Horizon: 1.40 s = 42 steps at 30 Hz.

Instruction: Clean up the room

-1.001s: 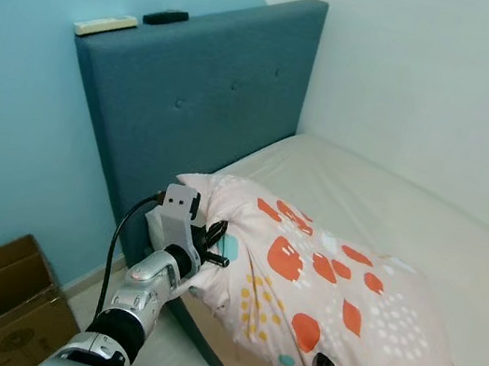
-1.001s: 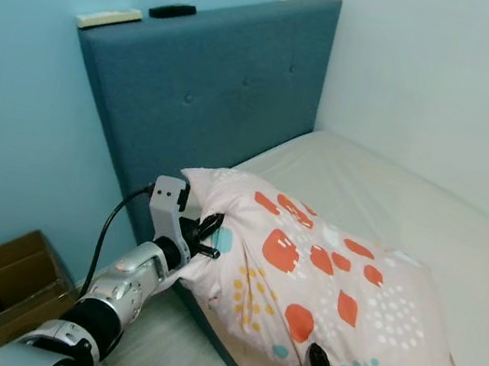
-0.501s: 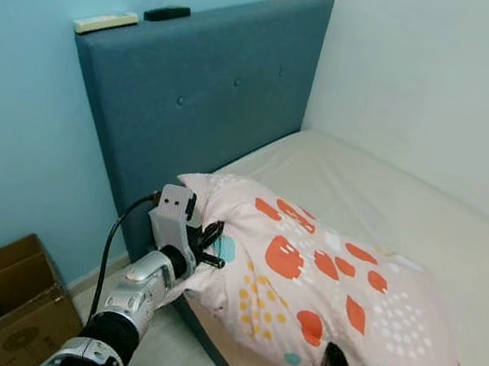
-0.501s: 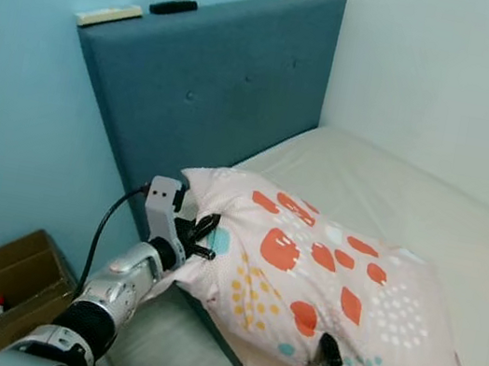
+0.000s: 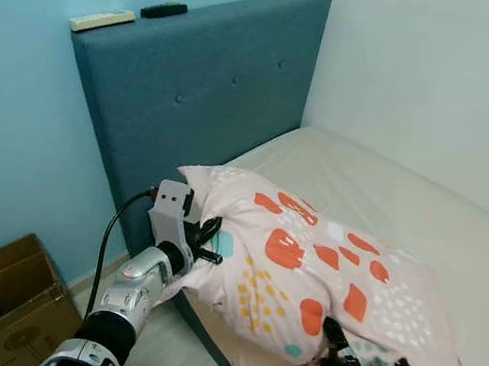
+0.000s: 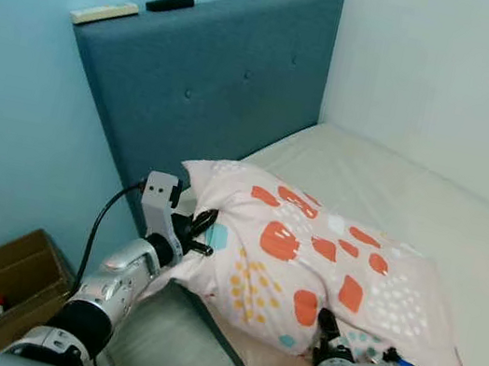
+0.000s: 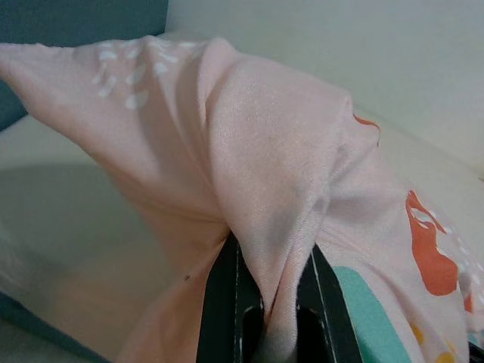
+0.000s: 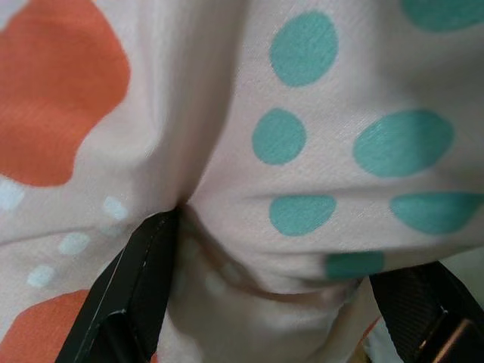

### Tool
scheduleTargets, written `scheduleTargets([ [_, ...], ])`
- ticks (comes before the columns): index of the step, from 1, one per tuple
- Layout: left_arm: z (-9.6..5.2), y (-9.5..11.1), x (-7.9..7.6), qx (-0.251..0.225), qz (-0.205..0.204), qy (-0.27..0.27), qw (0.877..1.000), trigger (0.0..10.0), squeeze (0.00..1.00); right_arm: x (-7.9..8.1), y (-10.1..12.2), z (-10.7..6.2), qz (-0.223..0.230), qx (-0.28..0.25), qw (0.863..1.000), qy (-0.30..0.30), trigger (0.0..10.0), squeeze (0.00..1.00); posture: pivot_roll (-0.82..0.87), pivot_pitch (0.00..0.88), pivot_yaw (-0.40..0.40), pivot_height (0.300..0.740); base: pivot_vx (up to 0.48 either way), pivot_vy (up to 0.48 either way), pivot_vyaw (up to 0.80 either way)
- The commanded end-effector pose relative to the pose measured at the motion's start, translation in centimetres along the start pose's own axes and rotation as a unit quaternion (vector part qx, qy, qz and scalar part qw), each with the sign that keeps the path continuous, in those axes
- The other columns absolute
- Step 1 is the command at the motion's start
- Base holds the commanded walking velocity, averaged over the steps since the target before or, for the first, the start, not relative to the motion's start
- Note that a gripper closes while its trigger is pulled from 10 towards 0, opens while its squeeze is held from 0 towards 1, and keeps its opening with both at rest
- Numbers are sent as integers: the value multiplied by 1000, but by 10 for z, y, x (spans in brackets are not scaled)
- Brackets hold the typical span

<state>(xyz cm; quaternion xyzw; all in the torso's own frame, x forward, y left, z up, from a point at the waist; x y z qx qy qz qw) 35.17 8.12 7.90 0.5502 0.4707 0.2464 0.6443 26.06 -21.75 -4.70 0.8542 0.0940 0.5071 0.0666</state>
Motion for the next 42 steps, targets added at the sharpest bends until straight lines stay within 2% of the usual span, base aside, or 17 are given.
scheduleTargets([
  [1, -2, 11, 5, -19, 13, 6, 1000, 10000, 0, 5, -6, 3, -2, 12, 1000, 1, 10000, 0, 35, 93, 55, 740, 0, 0, 0],
  [12, -2, 10, 3, -18, 12, 4, 1000, 10000, 0, 18, -2, 10, -19, 11, 1000, 11, 9922, 0, 36, 85, 52, 740, 0, 0, 0],
  [13, -1, 11, 3, -18, 12, 4, 1000, 10000, 0, 17, -5, 11, -42, 20, 999, -7, 0, 0, 38, 83, 51, 740, 0, 0, 0],
  [16, -1, 13, 3, -20, 12, 5, 1000, 10000, 0, 17, -10, 13, -83, 37, 995, -32, 0, 0, 37, 85, 53, 740, 0, 0, 0],
  [20, -1, 13, 4, -20, 12, 5, 1000, 10000, 0, 20, -11, 14, -89, 38, 995, -33, 0, 0, 35, 87, 56, 740, 0, 0, 0],
  [22, -1, 13, 3, -19, 10, 5, 1000, 10000, 0, 33, -2, 19, -88, 16, 996, -12, 0, 0, 29, 88, 57, 740, 0, 0, 0],
  [26, -1, 13, 3, -19, 10, 5, 1000, 10000, 0, 36, 4, 20, -97, 3, 995, -13, 0, 0, 27, 88, 56, 740, 0, 0, 0],
  [30, 0, 11, 3, -17, 8, 7, 1000, 10000, 0, 37, 22, 20, -118, -43, 991, -41, 0, 0, 20, 85, 54, 740, 0, 0, 0],
  [32, -1, 7, 5, -11, 4, 12, 1000, 10000, 0, 48, 40, 21, -127, -89, 987, -41, 0, 0, 16, 83, 54, 740, 0, 0, 0],
  [33, -3, 3, 7, -5, 2, 16, 1000, 10000, 0, 61, 48, 23, -136, -108, 985, -19, 0, 0, 12, 80, 51, 740, 0, 0, 0],
  [34, -3, 3, 7, -5, 2, 16, 1000, 10000, 0, 61, 48, 23, -136, -108, 985, -19, 0, 0, 12, 80, 51, 740, 0, 0, 0],
  [35, -5, -2, 11, 5, -1, 23, 1000, 10000, 0, 77, 54, 26, -152, -119, 981, 9, 0, 0, 9, 76, 50, 740, 0, 0, 0],
  [36, -5, -2, 11, 5, -1, 23, 1000, 10000, 0, 77, 54, 26, -152, -119, 981, 9, 0, 0, 9, 76, 50, 740, 0, 0, 0],
  [38, -9, -12, 18, 25, -5, 39, 999, 10000, 0, 105, 59, 30, -185, -129, 973, 57, 0, 0, 1, 73, 47, 740, 0, 0, 0],
  [40, -13, -20, 22, 36, -11, 51, 998, 10000, 0, 139, 61, 32, -239, -136, 954, 116, 0, 0, -11, 66, 41, 740, 0, 0, 0],
  [41, -13, -20, 22, 36, -11, 51, 998, 10000, 0, 139, 61, 32, -239, -136, 954, 116, 0, 0, -11, 66, 41, 740, 0, 0, 0],
  [42, -14, -22, 23, 38, -13, 53, 998, 10000, 0, 150, 60, 32, -256, -138, 947, 137, 0, 0, -14, 64, 38, 740, 0, 0, 0],
])
Point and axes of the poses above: a point about 5 cm out from each wrist's last joint towards the gripper, its own z axis pointing out of the wrist towards the gripper, its own y axis along the axis of the wrist's last joint, x = y × z, the point moved 2 cm from there along z, pointing out of the wrist towards the gripper, and after that the axes turned 1 degree about z, right-handed, at the moved point
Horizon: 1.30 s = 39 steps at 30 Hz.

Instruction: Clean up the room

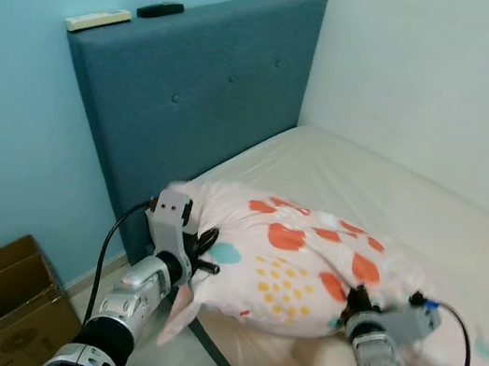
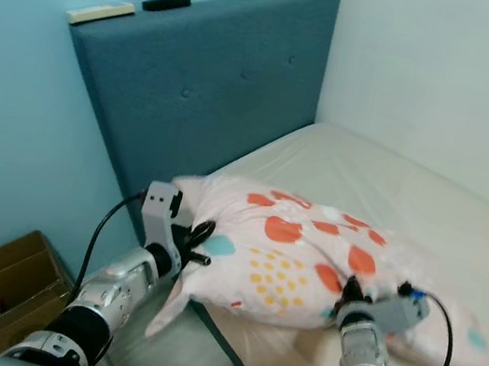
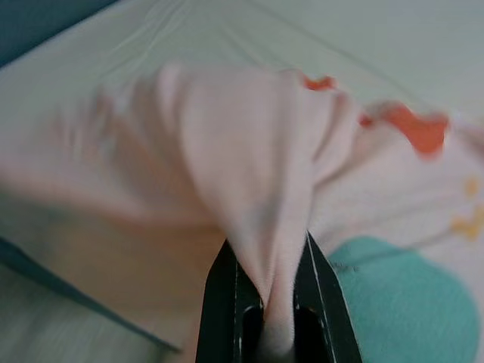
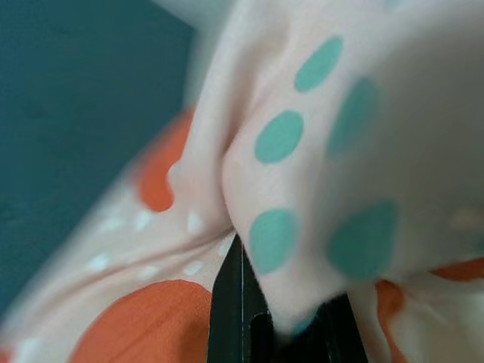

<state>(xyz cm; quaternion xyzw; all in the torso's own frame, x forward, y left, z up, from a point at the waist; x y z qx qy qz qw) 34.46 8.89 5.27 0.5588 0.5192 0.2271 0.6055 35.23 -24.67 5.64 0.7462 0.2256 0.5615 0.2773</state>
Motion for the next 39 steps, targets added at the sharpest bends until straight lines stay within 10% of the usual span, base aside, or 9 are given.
scheduleTargets([
  [1, -5, 3, 11, -11, 11, 16, 1000, 10000, 0, 22, 12, 6, -28, -21, 998, 47, 0, 0, -14, 64, 38, 740, 0, 0, 0],
  [6, -4, 0, 5, -13, 7, 10, 1000, 10000, 0, 68, 25, 11, -97, -43, 983, 147, 0, 0, -22, 56, 23, 740, 0, 0, 0],
  [16, 5, 5, -18, -33, 0, -26, 999, 10000, 0, 103, 1, 5, -148, -12, 962, 229, 0, 0, -30, 38, 2, 740, 0, 0, 0],
  [17, 6, 5, -23, -34, -2, -32, 999, 10000, 63, 102, -5, 3, -147, -4, 962, 230, 0, 0, -29, 36, 2, 740, 0, 0, 0],
  [18, 7, 4, -26, -36, -8, -39, 999, 10000, 686, 101, -10, 2, -147, 0, 962, 231, 0, 0, -29, 35, 1, 740, 0, 0, 0],
  [19, 7, 4, -26, -36, -8, -39, 999, 10000, 686, 101, -10, 2, -147, 0, 962, 231, 0, 0, -29, 35, 1, 740, 0, 0, 0],
  [20, 7, 4, -29, -37, -14, -47, 998, 10000, 1000, 100, -12, 1, -147, 4, 962, 231, 0, 0, -29, 35, 1, 740, 0, 0, 0],
  [32, 4, 1, -20, -30, -10, -36, 999, 10000, 1000, 102, -11, 0, -157, 4, 960, 231, 0, 0, -34, 28, -2, 740, 0, 0, 0],
  [39, -37, -20, 62, 57, 41, 88, 994, 10000, 1000, 91, 23, 6, -188, -32, 962, 197, 0, 0, -22, 13, -15, 740, 0, 0, 0],
])
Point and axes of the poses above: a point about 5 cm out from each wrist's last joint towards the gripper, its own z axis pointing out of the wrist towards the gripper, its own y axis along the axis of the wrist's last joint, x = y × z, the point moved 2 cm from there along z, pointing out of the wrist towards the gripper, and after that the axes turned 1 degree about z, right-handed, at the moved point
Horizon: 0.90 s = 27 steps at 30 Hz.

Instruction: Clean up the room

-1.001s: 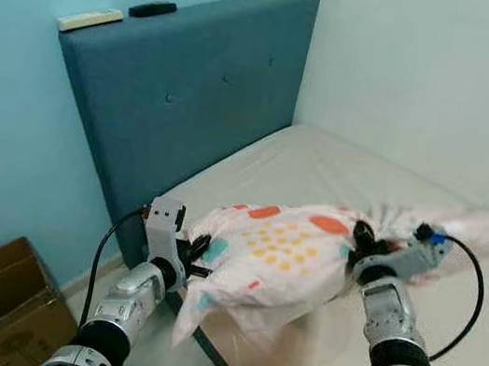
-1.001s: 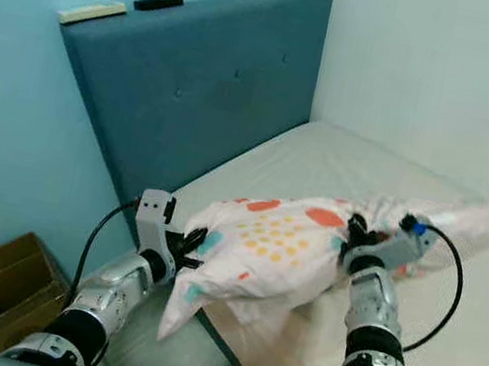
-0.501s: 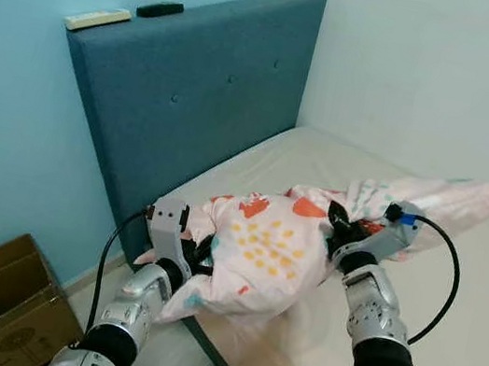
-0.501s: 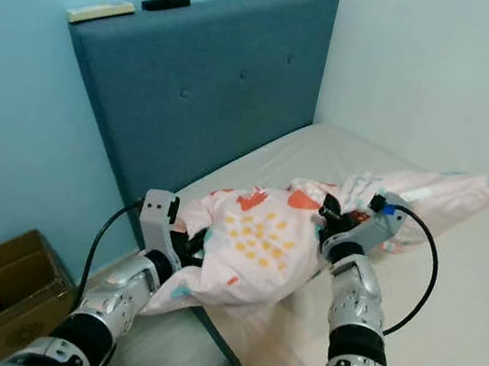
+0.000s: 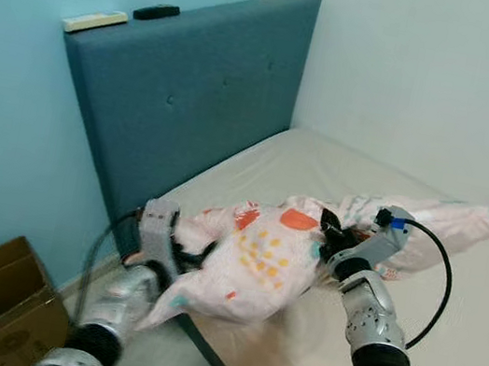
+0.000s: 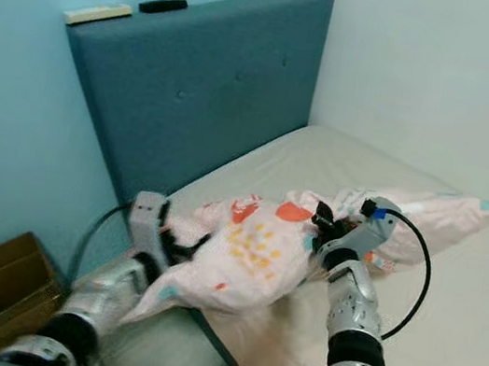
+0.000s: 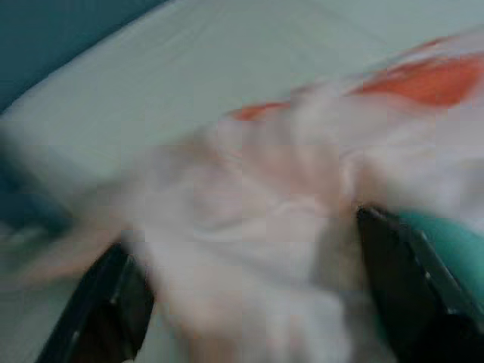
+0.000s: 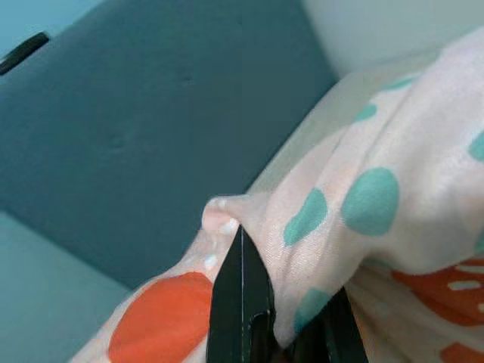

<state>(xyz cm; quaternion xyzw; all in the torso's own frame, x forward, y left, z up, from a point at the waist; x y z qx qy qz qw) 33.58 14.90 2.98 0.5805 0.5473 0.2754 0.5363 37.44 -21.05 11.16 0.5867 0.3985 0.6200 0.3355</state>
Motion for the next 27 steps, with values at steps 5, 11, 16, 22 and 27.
scheduleTargets([
  [5, -30, -41, 40, 85, 15, 83, 993, 10000, 1000, 5, 21, 8, -33, -21, 999, 8, 0, 0, -19, 9, -17, 740, 0, 0, 0],
  [11, -52, -67, 59, 132, 9, 145, 981, 10000, 1000, 2, 5, 2, -56, 15, 998, 14, 0, 0, -16, 8, -17, 740, 0, 0, 267],
  [16, -56, -72, 61, 137, 1, 154, 978, 10000, 776, 3, -3, 0, -58, 30, 998, 20, 0, 0, -16, 9, -15, 740, 0, 0, 800],
  [22, -58, -77, 60, 138, 10, 161, 977, 10000, 0, 3, -5, 0, -51, 29, 998, 18, 0, 0, -16, 10, -6, 740, 0, 0, 800],
  [27, -81, -106, 67, 189, -5, 207, 960, 10000, 0, 2, -3, 1, -48, 21, 999, 8, 0, 0, -13, 7, 2, 740, 0, 0, 800],
])
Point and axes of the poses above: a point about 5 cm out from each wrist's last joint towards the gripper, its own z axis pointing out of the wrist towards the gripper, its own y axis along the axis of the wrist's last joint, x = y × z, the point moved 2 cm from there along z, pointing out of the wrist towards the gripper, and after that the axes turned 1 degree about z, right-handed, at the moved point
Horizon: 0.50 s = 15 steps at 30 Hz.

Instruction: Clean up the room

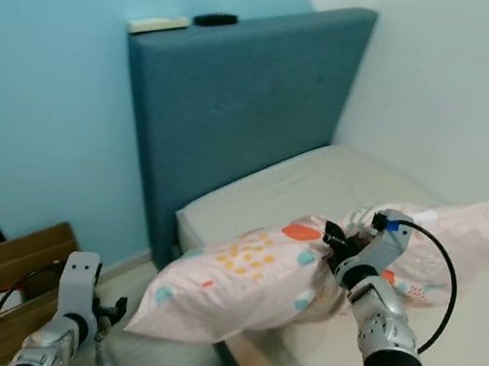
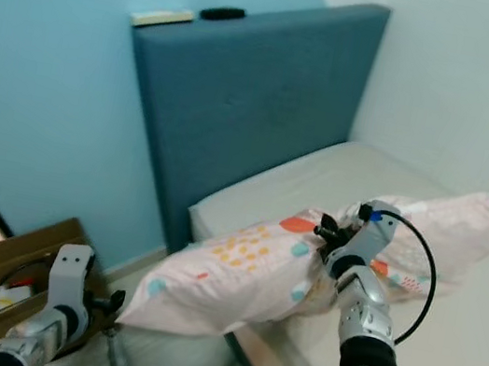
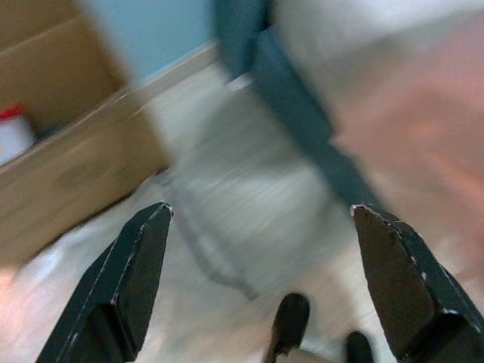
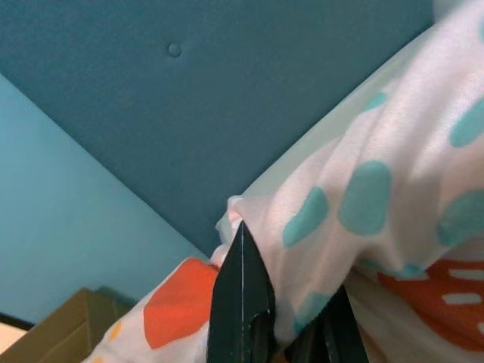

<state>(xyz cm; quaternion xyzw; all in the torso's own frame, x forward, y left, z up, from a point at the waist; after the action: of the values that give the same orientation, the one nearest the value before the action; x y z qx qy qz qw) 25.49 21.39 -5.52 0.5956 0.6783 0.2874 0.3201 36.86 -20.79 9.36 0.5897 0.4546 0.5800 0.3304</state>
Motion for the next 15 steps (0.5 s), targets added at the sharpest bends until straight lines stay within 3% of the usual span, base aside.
scheduleTargets([
  [1, -7, -22, 10, 41, -8, 25, 999, 10000, 0, 6, 16, 5, -6, -35, 999, 9, 0, 0, -15, 5, 4, 740, 0, 0, 800],
  [5, -9, -30, 13, 54, -19, 30, 998, 10000, 0, 7, 15, 5, -6, -35, 999, 9, 0, 0, -17, 5, 7, 740, 0, 0, 800],
  [7, -13, -41, 15, 72, -18, 34, 997, 10000, 0, 7, 15, 5, -4, -36, 999, 7, 0, 0, -15, 2, 10, 740, 0, 0, 800],
  [8, -20, -58, 18, 97, -20, 38, 994, 10000, 0, 6, 17, 5, 5, -45, 999, -1, 0, 0, -14, 1, 11, 740, 0, 0, 800],
  [10, -22, -63, 19, 106, -16, 39, 993, 10000, 0, 5, 18, 5, 12, -50, 999, -7, 0, 0, -12, 0, 10, 740, 0, -231, 800],
  [11, -23, -65, 18, 109, -14, 38, 993, 10000, 0, 3, 18, 5, 15, -53, 998, -12, 1647, 0, -11, 0, 10, 740, 0, -469, 800],
  [13, -23, -66, 18, 111, -13, 37, 993, 10000, 0, 3, 19, 5, 16, -54, 998, -15, 1647, 0, -11, 0, 10, 740, 0, -469, 800],
  [14, -23, -67, 17, 110, -12, 36, 993, 10000, 0, 1, 21, 5, 22, -59, 998, -20, 10000, 0, -11, 0, 9, 740, 0, -469, 0],
  [15, -22, -66, 14, 109, -13, 32, 993, 10000, 0, 0, 24, 6, 26, -66, 997, -26, 10000, 0, -10, 0, 9, 740, 0, -465, 0],
])
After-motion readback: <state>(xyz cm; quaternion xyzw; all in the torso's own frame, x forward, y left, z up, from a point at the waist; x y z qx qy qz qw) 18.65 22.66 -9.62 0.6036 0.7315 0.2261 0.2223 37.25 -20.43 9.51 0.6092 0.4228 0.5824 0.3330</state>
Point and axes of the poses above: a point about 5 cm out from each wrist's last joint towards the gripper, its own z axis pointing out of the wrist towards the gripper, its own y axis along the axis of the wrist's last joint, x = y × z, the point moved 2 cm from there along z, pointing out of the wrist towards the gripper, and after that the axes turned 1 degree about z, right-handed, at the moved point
